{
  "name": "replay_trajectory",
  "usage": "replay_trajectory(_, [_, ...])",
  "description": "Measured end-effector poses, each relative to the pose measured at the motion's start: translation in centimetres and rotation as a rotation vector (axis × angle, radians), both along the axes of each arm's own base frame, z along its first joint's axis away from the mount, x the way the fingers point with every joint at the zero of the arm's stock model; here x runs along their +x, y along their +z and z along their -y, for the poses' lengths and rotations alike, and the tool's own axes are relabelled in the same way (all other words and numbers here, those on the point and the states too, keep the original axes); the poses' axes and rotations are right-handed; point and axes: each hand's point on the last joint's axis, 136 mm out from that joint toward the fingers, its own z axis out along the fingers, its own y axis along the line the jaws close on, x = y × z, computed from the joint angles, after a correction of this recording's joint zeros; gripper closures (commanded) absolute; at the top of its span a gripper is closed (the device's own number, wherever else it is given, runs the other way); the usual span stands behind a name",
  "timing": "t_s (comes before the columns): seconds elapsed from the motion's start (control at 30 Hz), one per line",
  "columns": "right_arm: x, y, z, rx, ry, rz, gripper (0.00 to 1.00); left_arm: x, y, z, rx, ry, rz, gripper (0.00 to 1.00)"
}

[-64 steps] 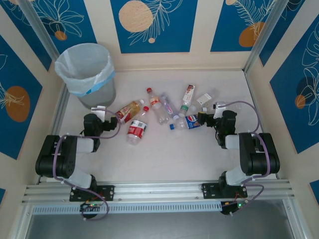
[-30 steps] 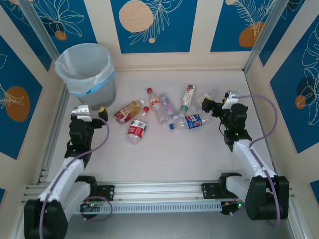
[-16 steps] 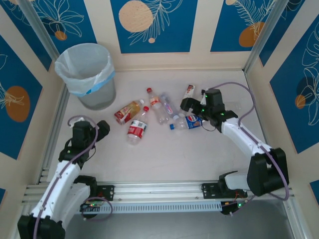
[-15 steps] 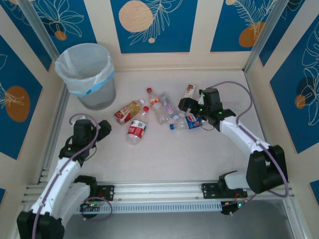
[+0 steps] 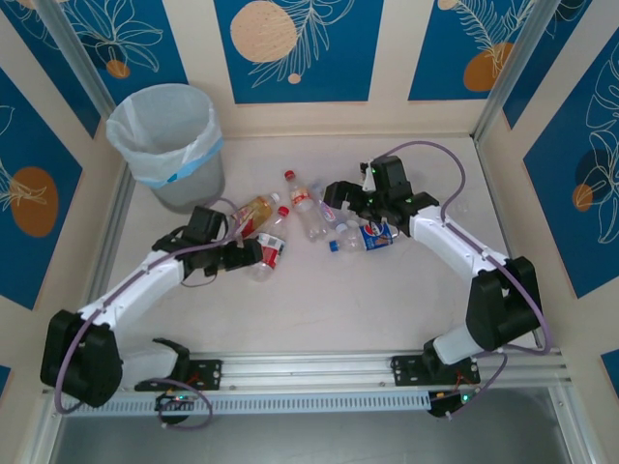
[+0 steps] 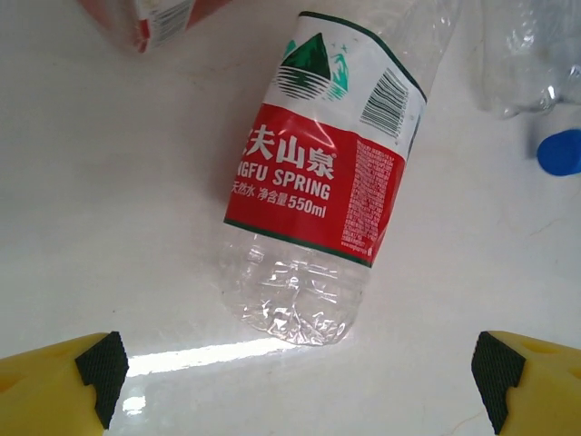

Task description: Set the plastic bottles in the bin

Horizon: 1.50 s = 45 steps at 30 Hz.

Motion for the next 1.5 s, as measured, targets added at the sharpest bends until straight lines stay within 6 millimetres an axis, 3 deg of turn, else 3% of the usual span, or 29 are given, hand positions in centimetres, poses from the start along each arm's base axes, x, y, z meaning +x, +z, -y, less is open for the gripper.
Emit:
replay_trajectory(0.2, [-0.3, -0.1, -0.5, 0.028, 0.006, -0.013, 0.00, 0.9, 0.2, 3.1, 0.179, -0.152, 0.034, 0.01])
replay_trajectory(0.33, [-0.4, -0.7, -0.9, 0.051, -0.014, -0.023, 0.00, 1.4, -1.6, 4.5, 0.333, -0.234, 0.006, 0.01])
replay_trajectory(0.6, [0.0, -0.4, -1.1, 0.055, -0.032, -0.001, 0.00, 1.2, -4.7, 2.6, 0.580, -0.299, -0.090, 0.01])
replay_trajectory(0.97, [0.1, -0.5, -1.0, 0.043, -0.041, 0.006, 0.00, 1.2, -7.0, 3.3, 0.596, -0.370, -0.149, 0.02])
replay_trajectory(1.23, [-0.3, -0.1, -1.5, 0.036, -0.013, 0.027, 0.01, 1.6, -7.5, 3.9, 0.577, -0.371, -0.141, 0.20])
replay_trajectory(1.5, [-0.3, 1.4, -1.1, 0.037, -0.030, 0.070, 0.00, 2.1, -7.3, 4.3, 0.562, -0.364, -0.114, 0.31])
